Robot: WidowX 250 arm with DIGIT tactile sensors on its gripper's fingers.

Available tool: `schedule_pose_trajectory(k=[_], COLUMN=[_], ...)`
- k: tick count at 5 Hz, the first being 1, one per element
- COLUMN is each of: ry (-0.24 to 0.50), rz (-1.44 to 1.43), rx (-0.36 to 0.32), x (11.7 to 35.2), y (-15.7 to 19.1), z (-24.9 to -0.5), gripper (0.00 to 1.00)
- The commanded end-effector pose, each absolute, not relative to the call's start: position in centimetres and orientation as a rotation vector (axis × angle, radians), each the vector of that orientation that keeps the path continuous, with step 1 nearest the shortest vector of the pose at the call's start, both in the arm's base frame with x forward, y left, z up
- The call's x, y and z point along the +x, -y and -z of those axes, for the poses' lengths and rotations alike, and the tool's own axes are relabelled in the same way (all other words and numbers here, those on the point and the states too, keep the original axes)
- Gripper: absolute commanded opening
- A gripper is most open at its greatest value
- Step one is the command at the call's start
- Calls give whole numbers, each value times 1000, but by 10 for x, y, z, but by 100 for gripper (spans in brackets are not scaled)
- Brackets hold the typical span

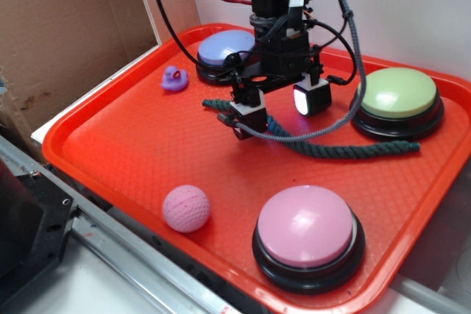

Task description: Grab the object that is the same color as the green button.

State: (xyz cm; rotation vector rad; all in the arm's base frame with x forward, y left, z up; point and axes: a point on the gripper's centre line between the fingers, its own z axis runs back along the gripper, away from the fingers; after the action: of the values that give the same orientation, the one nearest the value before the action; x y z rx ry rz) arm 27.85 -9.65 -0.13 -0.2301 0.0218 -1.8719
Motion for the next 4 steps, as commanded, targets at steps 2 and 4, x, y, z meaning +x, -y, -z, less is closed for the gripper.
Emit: schedule_pose_trajectory(k=[2, 4], ry=[-23, -25], rz=[1868, 1870], rx=[-238, -242], x=[279, 279], y=[97, 96], z=[1, 0], gripper=[0, 0])
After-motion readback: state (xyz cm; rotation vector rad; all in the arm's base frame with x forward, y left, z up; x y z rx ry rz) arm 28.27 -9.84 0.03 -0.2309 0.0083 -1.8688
